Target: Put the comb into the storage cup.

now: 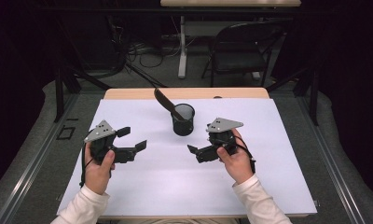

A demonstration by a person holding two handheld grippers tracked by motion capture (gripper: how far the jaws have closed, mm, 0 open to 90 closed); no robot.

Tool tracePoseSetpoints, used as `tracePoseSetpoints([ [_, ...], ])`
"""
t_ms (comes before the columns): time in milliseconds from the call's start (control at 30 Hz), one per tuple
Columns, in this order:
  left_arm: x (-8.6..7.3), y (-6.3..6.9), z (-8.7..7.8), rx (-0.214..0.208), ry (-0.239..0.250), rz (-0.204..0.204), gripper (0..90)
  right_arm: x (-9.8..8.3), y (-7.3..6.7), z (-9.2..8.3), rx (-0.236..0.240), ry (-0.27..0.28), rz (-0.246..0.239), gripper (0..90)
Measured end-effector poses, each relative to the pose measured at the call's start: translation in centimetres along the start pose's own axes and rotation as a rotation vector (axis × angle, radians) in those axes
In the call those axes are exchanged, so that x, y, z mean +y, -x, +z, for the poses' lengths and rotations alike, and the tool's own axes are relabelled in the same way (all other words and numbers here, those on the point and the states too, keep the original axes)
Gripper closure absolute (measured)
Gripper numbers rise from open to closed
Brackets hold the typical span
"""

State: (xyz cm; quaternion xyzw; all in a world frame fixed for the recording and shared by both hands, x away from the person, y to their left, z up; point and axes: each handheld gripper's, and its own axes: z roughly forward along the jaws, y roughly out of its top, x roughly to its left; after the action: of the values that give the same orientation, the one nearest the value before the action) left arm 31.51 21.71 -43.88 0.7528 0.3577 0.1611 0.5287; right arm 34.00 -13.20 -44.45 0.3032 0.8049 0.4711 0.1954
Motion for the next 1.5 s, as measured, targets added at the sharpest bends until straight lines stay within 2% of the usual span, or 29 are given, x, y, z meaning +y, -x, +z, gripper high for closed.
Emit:
tracePoseSetpoints([
  [267, -2.3, -1.0, -1.4, -0.006, 0.028, -0.022, 16.1, -0.6, -0.1, 0.2, -0.017, -0.016, -0.006, 1.0],
  [467, -3.9, -1.7, -2.2, 0.001, 0.045, -0.036, 16.1, -1.4, -0.1, -0.2, -0.05, -0.015, -0.009, 1.3],
  [733, -5.9, -2.5, -2.7, 0.011, 0.058, -0.068, 16.1, -3.2, 0.3, -1.4, -0.082, -0.013, 0.018, 1.3],
  [867, -6.3, -2.8, -3.0, 0.025, 0.064, -0.049, 16.1, -4.3, 0.3, -2.1, -0.105, -0.002, 0.036, 1.3],
  [1167, -7.2, -3.2, -2.9, 0.033, 0.065, -0.069, 16.1, -6.5, 0.5, -3.3, -0.131, 0.001, 0.051, 1.3],
  [1300, -7.5, -3.4, -2.9, 0.034, 0.061, -0.063, 16.1, -7.2, 0.7, -3.8, -0.153, 0.004, 0.049, 1.3],
  [1500, -7.7, -3.5, -2.9, 0.038, 0.071, -0.061, 16.1, -8.6, 1.2, -4.7, -0.188, 0.007, 0.072, 1.3],
])
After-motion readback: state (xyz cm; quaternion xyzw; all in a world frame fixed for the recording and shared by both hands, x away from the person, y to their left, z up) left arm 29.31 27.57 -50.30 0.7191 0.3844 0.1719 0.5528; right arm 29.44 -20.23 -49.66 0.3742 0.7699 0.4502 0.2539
